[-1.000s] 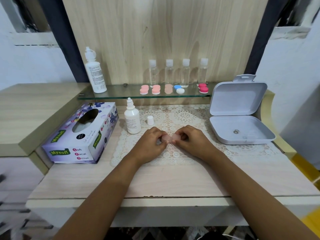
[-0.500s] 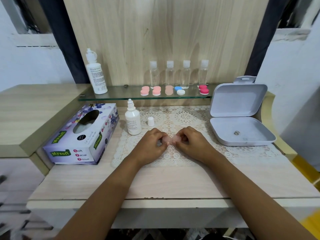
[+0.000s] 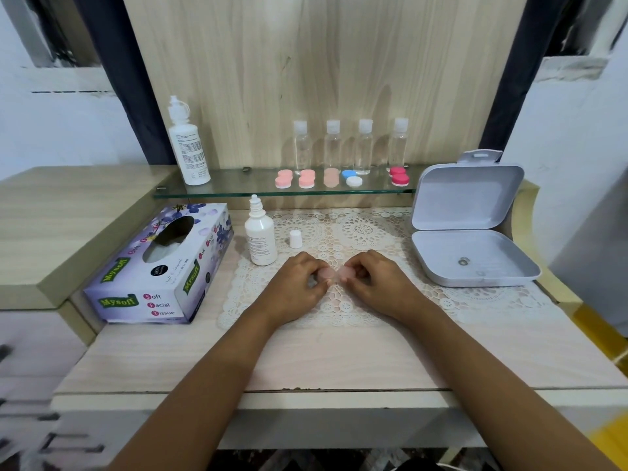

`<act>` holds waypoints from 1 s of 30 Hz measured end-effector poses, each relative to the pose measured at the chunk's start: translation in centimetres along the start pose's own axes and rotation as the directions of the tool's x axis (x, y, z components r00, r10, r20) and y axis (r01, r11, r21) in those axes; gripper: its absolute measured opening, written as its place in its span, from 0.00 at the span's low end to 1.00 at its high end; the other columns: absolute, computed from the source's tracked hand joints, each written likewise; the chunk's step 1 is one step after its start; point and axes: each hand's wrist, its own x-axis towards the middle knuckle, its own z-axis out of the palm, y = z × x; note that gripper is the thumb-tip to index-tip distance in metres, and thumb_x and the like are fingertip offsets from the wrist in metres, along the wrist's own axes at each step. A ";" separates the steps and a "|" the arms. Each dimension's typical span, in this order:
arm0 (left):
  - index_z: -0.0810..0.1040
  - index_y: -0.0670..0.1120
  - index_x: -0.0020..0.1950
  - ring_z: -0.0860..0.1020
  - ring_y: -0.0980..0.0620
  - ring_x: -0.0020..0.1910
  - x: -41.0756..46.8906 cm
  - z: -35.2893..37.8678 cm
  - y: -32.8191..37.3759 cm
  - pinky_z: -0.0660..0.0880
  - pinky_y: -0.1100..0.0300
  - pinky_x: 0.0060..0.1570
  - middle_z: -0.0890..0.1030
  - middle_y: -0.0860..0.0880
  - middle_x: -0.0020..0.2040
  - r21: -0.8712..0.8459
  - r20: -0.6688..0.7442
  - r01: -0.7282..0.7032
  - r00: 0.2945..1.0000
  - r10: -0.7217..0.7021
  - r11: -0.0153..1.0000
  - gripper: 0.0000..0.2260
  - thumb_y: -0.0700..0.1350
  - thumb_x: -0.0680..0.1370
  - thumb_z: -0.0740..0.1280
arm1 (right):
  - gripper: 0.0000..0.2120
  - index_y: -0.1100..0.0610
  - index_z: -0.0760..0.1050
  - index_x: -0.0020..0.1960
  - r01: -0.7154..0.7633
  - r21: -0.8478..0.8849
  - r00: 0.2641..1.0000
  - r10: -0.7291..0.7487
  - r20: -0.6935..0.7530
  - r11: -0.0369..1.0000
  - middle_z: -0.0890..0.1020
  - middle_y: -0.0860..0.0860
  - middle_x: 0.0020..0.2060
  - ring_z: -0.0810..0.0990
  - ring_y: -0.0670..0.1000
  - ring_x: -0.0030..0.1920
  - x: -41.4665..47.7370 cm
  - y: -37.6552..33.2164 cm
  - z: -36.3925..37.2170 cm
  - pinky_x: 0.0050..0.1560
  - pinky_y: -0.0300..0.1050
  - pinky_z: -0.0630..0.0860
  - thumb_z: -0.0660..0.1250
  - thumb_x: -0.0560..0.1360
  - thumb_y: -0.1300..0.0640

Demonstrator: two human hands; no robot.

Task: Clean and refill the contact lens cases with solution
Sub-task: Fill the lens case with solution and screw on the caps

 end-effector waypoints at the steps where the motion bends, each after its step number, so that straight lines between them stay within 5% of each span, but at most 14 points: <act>1: 0.78 0.45 0.59 0.69 0.58 0.53 0.0 0.0 0.0 0.61 0.72 0.50 0.73 0.52 0.52 -0.001 0.000 0.000 1.000 0.000 1.000 0.12 0.45 0.77 0.66 | 0.12 0.55 0.76 0.55 0.008 -0.004 1.000 -0.007 0.005 1.000 0.74 0.46 0.45 0.74 0.46 0.46 0.0 0.0 0.0 0.52 0.40 0.71 0.67 0.73 0.51; 4: 0.78 0.45 0.59 0.70 0.57 0.52 -0.1 -0.1 0.1 0.61 0.72 0.49 0.74 0.51 0.52 -0.003 0.000 -0.001 1.000 0.001 1.000 0.12 0.45 0.77 0.66 | 0.15 0.55 0.76 0.59 0.035 -0.017 0.999 -0.035 0.020 0.999 0.73 0.46 0.46 0.74 0.46 0.47 -0.1 -0.1 -0.1 0.55 0.41 0.71 0.67 0.74 0.52; 20: 0.77 0.44 0.59 0.72 0.53 0.54 -0.2 -0.2 0.4 0.62 0.70 0.51 0.74 0.49 0.53 0.024 0.021 0.009 1.000 -0.009 1.000 0.12 0.44 0.77 0.65 | 0.10 0.56 0.78 0.52 0.028 -0.004 1.000 -0.028 0.010 1.000 0.75 0.47 0.44 0.75 0.47 0.45 -0.2 -0.1 -0.2 0.49 0.37 0.70 0.68 0.73 0.53; 27: 0.61 0.43 0.74 0.64 0.49 0.69 -0.5 -0.1 0.8 0.59 0.60 0.67 0.66 0.47 0.71 0.213 0.029 0.022 0.999 -0.029 0.977 0.26 0.50 0.79 0.61 | 0.10 0.58 0.79 0.52 -0.038 0.043 0.996 0.041 -0.078 0.998 0.75 0.49 0.43 0.74 0.46 0.42 -0.1 -0.4 -0.3 0.41 0.24 0.66 0.69 0.72 0.56; 30: 0.61 0.44 0.74 0.60 0.50 0.72 -0.5 -0.1 0.8 0.57 0.60 0.70 0.63 0.47 0.74 0.253 0.056 0.047 0.996 -0.063 0.966 0.26 0.53 0.79 0.59 | 0.11 0.59 0.78 0.54 -0.107 0.094 0.980 0.121 -0.156 0.990 0.76 0.50 0.45 0.74 0.46 0.41 0.4 -0.5 -0.8 0.39 0.22 0.66 0.69 0.73 0.56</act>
